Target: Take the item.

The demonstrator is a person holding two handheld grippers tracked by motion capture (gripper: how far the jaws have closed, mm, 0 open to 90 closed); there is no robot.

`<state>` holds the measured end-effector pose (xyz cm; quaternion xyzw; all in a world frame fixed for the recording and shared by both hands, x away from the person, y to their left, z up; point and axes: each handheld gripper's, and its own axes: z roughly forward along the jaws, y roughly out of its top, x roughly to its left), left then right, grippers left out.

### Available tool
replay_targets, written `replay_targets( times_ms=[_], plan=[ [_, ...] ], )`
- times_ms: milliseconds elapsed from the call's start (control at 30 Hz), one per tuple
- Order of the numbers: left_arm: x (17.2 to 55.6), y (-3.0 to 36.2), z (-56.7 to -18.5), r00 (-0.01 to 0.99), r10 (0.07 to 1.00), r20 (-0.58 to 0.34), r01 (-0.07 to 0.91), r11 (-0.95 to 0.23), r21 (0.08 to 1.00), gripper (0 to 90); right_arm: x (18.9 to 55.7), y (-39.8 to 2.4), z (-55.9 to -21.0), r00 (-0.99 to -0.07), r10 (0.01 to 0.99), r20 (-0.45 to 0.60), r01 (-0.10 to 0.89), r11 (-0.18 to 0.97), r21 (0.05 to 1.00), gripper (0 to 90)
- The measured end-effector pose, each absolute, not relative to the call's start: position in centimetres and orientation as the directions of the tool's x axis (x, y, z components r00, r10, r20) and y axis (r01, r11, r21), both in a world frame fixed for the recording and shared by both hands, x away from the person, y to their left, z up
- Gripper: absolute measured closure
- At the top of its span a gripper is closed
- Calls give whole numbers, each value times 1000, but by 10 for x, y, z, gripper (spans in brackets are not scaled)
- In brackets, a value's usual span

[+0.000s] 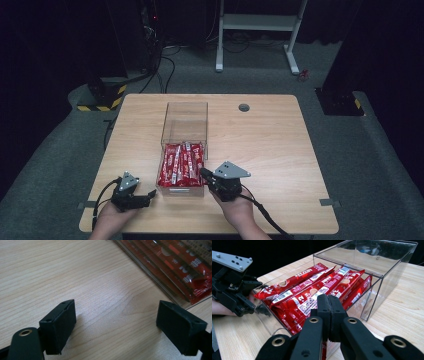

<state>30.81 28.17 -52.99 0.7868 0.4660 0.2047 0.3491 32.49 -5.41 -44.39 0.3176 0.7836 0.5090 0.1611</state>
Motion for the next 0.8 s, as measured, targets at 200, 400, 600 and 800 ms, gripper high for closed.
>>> replay_targets(
  times_ms=[200, 400, 600, 800],
  plan=[
    [308, 282, -530, 482, 876, -3, 590, -322, 740, 165, 325, -54, -445, -747, 660, 74, 335, 278, 900, 898],
    [308, 282, -530, 482, 876, -3, 590, -322, 740, 165, 324, -55, -444, -750, 657, 73, 325, 271, 906, 899],
    [308, 282, -530, 482, 876, -3, 590, -322, 741, 165, 324, -59, -439, -748, 659, 74, 315, 255, 914, 898],
    [308, 282, -530, 482, 876, -3, 590, -322, 740, 165, 324, -61, -438, -745, 663, 76, 315, 249, 916, 898]
  ],
)
